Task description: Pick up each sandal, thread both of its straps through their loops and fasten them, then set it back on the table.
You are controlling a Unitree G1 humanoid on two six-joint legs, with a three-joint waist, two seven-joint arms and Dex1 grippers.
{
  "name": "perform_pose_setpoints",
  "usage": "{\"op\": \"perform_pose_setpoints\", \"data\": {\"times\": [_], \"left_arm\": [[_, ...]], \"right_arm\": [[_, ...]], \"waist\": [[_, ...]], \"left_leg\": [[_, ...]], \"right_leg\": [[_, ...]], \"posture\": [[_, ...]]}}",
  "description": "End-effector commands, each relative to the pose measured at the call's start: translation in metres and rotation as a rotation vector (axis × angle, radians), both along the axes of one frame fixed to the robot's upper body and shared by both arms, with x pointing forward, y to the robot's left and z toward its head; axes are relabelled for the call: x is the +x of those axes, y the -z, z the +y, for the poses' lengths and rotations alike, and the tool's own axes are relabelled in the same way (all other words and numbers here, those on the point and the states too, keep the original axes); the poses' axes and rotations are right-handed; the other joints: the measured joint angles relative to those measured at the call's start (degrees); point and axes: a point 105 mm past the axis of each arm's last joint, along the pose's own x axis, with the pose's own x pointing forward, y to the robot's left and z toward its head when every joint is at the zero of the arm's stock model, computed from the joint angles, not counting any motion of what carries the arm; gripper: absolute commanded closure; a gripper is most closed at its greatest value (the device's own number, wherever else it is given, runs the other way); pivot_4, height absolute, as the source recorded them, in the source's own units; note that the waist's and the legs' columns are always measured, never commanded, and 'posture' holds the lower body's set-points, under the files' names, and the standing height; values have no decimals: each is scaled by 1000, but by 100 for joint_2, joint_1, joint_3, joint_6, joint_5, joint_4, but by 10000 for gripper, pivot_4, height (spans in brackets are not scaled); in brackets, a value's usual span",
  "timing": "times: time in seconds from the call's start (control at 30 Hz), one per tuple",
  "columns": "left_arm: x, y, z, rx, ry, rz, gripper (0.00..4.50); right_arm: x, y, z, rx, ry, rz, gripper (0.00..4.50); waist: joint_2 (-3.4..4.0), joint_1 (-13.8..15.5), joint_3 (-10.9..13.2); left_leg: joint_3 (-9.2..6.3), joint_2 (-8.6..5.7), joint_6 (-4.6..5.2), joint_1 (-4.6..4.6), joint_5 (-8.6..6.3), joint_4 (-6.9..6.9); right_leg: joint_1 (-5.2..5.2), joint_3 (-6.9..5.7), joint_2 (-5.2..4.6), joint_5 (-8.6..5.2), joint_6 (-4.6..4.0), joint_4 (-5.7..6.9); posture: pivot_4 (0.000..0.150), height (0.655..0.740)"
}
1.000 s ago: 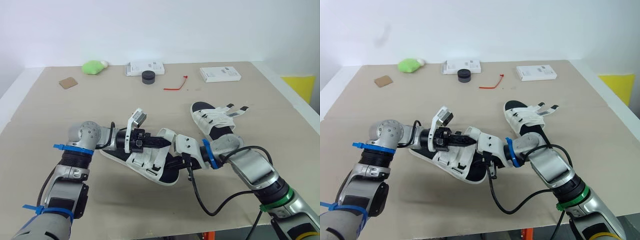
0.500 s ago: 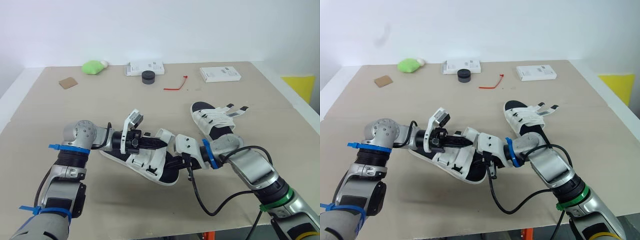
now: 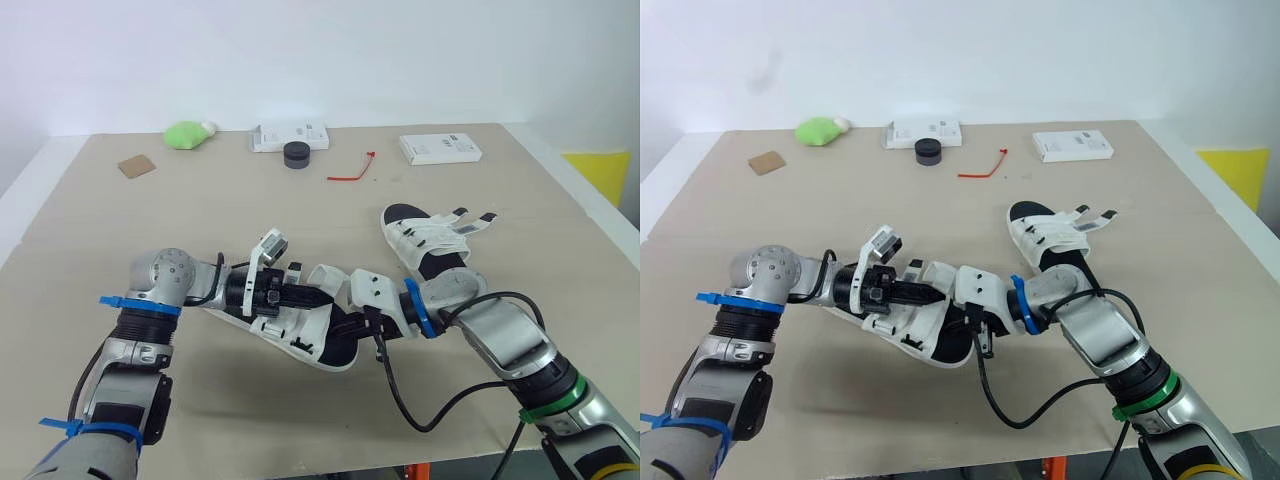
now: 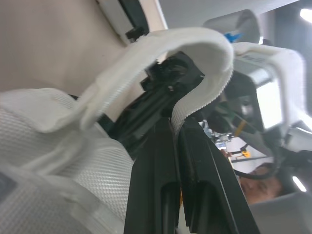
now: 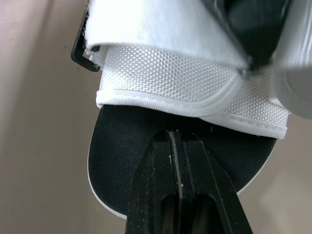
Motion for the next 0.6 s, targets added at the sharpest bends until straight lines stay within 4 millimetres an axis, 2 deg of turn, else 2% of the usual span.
{"op": "perform_pose_setpoints", "data": {"times": [0.03,0.17,0.33,0.6], "left_arm": [[5,19,0,80,-44,23,43516],[8,22,3,112,-61,1,43516],[2,21,6,104,-28,-54,43516],[5,21,19,112,-36,-99,43516]], "right_arm": [[-9,36,-9,-101,27,117,45000],[-9,37,-9,-101,26,118,45000],[-9,37,-9,-102,26,117,45000],[-9,37,-10,-107,22,113,45000]], "waist": [[4,0,-3],[15,0,-12],[20,-4,-16],[20,-8,-15]], "left_leg": [[0,0,0,1,0,0],[0,0,0,4,0,0],[0,-1,0,7,0,0],[1,0,0,7,-1,-2]], "right_leg": [[0,0,0,0,0,0],[4,0,0,0,0,0],[6,0,1,0,0,0],[4,1,1,-1,1,0]], "posture": [[1500,7400],[1500,7400],[1500,7400],[1500,7400]]}}
